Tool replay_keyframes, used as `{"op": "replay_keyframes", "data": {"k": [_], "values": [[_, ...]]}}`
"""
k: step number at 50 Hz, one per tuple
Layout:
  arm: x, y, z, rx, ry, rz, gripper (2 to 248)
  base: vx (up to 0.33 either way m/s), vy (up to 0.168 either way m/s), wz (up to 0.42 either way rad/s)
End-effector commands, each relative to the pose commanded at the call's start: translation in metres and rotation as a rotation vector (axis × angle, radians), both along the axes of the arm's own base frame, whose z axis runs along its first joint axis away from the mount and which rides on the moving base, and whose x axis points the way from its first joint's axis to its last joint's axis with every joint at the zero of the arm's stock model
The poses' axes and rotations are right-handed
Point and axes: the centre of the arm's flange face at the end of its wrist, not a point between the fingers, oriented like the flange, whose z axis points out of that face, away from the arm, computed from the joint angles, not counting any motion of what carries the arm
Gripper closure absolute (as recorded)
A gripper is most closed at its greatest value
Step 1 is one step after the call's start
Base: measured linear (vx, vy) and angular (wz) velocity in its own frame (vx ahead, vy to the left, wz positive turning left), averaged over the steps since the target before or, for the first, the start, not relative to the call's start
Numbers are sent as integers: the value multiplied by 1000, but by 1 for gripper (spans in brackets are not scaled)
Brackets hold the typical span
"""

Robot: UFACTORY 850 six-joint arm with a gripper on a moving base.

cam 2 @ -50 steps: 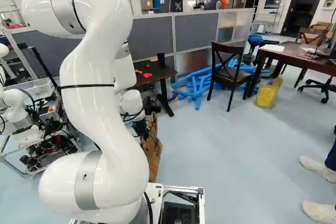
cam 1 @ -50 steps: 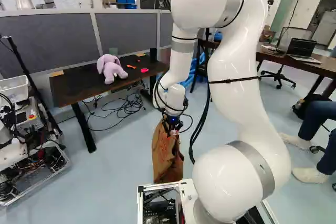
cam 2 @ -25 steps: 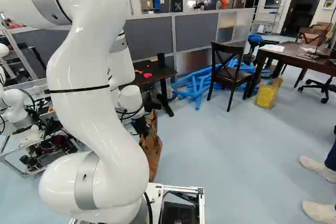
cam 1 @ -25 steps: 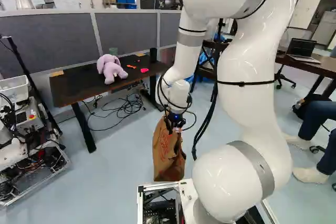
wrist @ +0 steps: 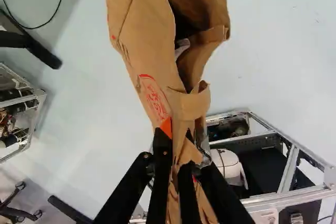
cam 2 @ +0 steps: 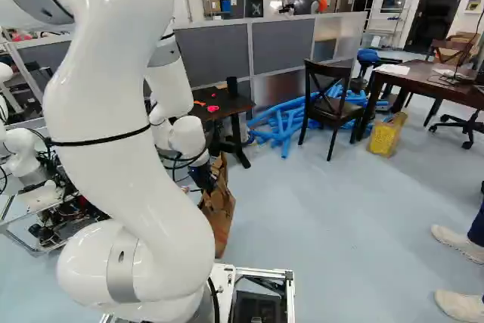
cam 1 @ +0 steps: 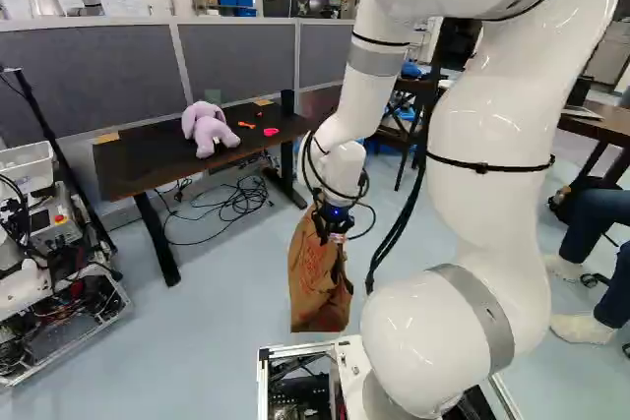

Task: Pick up the bag on the ground and place it on the table

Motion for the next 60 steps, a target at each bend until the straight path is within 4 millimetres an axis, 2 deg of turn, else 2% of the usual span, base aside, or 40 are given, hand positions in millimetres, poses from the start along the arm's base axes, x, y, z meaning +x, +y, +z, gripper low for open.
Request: {"op": "replay_keyframes", "data": {"k": [34,60], "values": [[-19,-15,46,39,-69,-96,229,0,0,0],[-24,-35,78,82,-31,-193,229,0,0,0]]}}
